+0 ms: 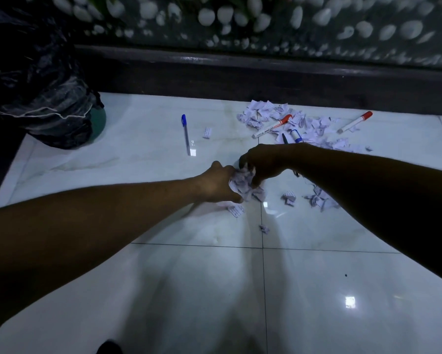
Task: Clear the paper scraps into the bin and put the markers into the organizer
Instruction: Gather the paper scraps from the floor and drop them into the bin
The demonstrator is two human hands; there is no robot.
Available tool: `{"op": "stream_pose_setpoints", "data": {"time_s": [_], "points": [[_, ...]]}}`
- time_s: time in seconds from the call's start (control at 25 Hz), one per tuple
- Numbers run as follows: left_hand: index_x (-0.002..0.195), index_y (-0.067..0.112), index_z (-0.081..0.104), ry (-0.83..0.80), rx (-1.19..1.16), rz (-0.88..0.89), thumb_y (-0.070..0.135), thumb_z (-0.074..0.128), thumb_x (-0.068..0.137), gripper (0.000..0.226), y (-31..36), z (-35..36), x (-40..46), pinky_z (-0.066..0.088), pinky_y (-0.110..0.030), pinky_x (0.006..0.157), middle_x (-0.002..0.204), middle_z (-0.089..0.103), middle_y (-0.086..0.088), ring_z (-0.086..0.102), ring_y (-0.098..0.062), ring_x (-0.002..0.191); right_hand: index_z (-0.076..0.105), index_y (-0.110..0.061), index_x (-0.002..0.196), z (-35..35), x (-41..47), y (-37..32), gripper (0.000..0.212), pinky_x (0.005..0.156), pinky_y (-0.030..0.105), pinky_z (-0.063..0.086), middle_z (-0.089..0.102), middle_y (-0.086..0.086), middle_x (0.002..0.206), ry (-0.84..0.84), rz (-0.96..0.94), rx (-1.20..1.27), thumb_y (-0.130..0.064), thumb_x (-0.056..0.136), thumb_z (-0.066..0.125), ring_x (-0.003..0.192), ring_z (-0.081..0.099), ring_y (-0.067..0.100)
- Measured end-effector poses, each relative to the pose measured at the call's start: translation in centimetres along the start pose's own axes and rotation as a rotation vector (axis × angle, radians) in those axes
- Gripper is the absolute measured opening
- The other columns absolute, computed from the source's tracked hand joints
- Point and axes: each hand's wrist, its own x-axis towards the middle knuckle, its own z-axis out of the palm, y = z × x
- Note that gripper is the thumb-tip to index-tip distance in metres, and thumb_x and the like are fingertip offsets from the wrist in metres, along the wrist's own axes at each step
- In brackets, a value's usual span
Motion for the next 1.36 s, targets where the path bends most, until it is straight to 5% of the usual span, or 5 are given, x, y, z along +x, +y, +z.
{"op": "stream_pose_setpoints", "data": {"time_s": [0.4, 0.6, 0.92, 1.16, 1.36], "points": [[0.150, 0.020, 0.015, 0.026, 0.358, -0.099, 0.075, 0.078, 0.053, 0.127, 0.3, 2.7, -1.2, 0.048, -0.046, 0.098, 0.142, 0.021, -0.015, 0.036, -0.037, 0.129, 0.056, -0.015, 0.128, 3.8, -8.7, 7.2, 0.064, 0.071, 0.028, 0.048, 0.063, 0.011, 0.113, 0.000, 0.364, 0.061, -0.045, 0.077, 0.080, 0.092, 0.057, 0.022], [0.155, 0.013, -0.004, -0.031, 0.326, -0.109, 0.064, 0.084, 0.056, 0.142, 2.5, 4.9, -0.6, 0.044, -0.046, 0.104, 0.144, 0.011, -0.023, 0.036, -0.046, 0.127, 0.048, -0.012, 0.124, 8.6, -10.0, 6.3, 0.067, 0.039, 0.024, 0.051, 0.055, 0.007, 0.097, 0.083, 0.560, 0.510, -0.027, 0.072, 0.088, 0.074, 0.064, 0.021], [0.153, 0.014, 0.006, 0.028, 0.232, 0.016, 0.049, 0.091, 0.057, 0.133, 6.1, 3.5, 1.5, 0.050, -0.045, 0.100, 0.140, 0.019, -0.026, 0.052, -0.048, 0.116, 0.046, -0.008, 0.127, 6.5, -6.9, 0.9, 0.065, 0.071, 0.041, 0.061, 0.063, 0.014, 0.106, 0.193, 0.359, 0.517, -0.022, 0.076, 0.084, 0.090, 0.070, 0.030], [0.155, 0.025, -0.012, -0.069, 0.382, -0.073, 0.072, 0.083, 0.047, 0.152, 3.8, 1.3, 1.9, 0.041, -0.048, 0.109, 0.153, 0.007, -0.020, 0.033, -0.044, 0.135, 0.007, -0.030, 0.156, 7.5, -6.9, 3.8, 0.136, 0.104, 0.053, 0.045, 0.027, 0.018, 0.156, 0.108, 0.346, 0.275, -0.068, 0.051, 0.085, 0.135, 0.042, 0.040], [0.156, 0.025, -0.014, -0.152, 0.501, 0.020, 0.076, 0.081, 0.046, 0.154, 5.3, 2.3, 2.5, 0.043, -0.048, 0.106, 0.150, 0.011, -0.016, 0.030, -0.039, 0.133, -0.009, -0.032, 0.156, 9.4, -6.9, 1.6, 0.150, 0.098, 0.050, 0.046, 0.021, 0.013, 0.155, 0.115, 0.300, 0.157, -0.078, 0.045, 0.080, 0.136, 0.038, 0.037]]}}
